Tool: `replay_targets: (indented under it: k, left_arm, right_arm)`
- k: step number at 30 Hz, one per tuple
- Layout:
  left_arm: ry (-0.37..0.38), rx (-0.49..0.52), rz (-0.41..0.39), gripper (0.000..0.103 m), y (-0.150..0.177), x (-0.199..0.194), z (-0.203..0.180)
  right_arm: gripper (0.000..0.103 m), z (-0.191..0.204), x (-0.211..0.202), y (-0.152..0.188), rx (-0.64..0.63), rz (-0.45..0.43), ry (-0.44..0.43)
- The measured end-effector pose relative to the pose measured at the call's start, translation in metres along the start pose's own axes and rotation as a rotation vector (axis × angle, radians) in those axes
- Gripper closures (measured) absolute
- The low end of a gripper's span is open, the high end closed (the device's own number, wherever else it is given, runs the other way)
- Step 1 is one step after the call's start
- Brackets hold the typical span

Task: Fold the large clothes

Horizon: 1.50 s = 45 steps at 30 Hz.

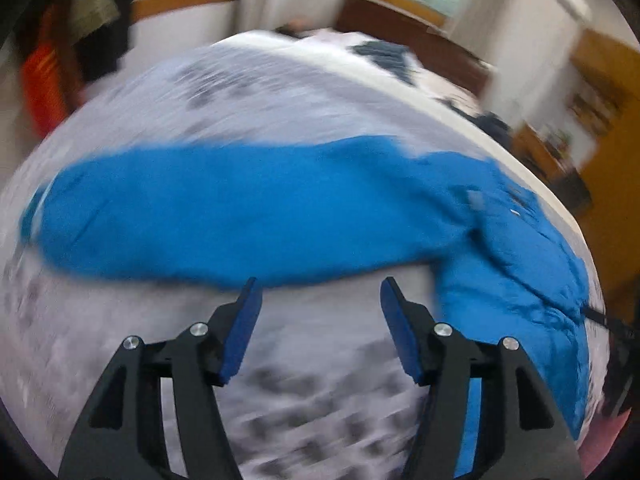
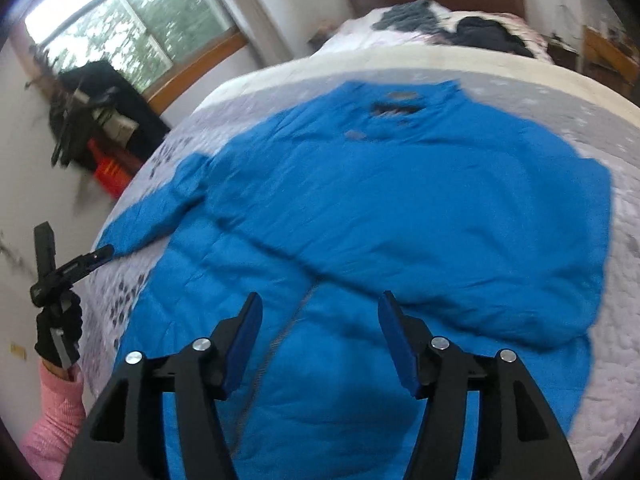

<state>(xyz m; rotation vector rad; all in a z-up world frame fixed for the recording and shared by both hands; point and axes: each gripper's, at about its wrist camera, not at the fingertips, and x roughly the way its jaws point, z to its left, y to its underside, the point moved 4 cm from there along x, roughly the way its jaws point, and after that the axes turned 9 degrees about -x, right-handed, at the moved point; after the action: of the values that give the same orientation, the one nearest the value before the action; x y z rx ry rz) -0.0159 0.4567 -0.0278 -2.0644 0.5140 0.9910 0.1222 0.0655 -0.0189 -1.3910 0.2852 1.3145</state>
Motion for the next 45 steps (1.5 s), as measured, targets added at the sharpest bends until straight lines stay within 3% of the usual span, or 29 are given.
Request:
replay_targets:
  k: [2, 6, 9, 15, 21, 25, 28, 31, 34, 40, 45]
  left_arm:
    - [-0.008, -0.075, 0.001, 0.042, -0.002, 0.000, 0.029]
    - [0.066, -0.245, 0.007, 0.045, -0.014, 0.013, 0.075]
    - [0.130, -0.307, -0.030, 0.046, -0.030, 0.018, 0.088]
    - [0.175, -0.403, -0.062, 0.050, -0.059, 0.035, 0.105]
    - [0.154, -0.437, -0.109, 0.064, -0.082, 0.048, 0.113]
    - [0.131, -0.440, -0.126, 0.089, -0.091, 0.047, 0.114]
    - [0.112, -0.432, -0.150, 0.097, -0.095, 0.040, 0.108]
    - [0.089, -0.349, -0.211, 0.099, -0.099, 0.020, 0.082]
    - [0.130, -0.270, -0.244, 0.099, -0.101, 0.000, 0.043]
    - [0.218, -0.063, -0.253, 0.099, -0.092, -0.029, -0.063]
    - [0.280, 0.082, -0.223, 0.099, -0.068, -0.030, -0.152]
  right_arm:
    - [0.042, 0.010, 0.010, 0.000, -0.024, 0.026, 0.003]
    - [0.042, 0.022, 0.031, -0.001, -0.043, 0.072, 0.003]
    - [0.042, 0.023, 0.040, 0.000, -0.038, 0.082, 0.008]
    - [0.042, 0.012, 0.049, 0.004, -0.004, 0.090, 0.014]
    - [0.042, 0.010, 0.053, 0.006, -0.010, 0.083, 0.013]
    - [0.042, 0.009, 0.052, 0.007, -0.005, 0.080, 0.008]
    - [0.042, 0.008, 0.047, 0.007, -0.001, 0.075, 0.014]
    - [0.042, 0.009, 0.036, 0.008, -0.004, 0.057, 0.019]
    - [0.042, 0.006, 0.021, 0.010, -0.005, 0.033, 0.030]
    - [0.042, -0.005, -0.006, 0.017, -0.001, -0.010, 0.066]
    - [0.042, -0.025, -0.020, 0.025, 0.037, -0.032, 0.083]
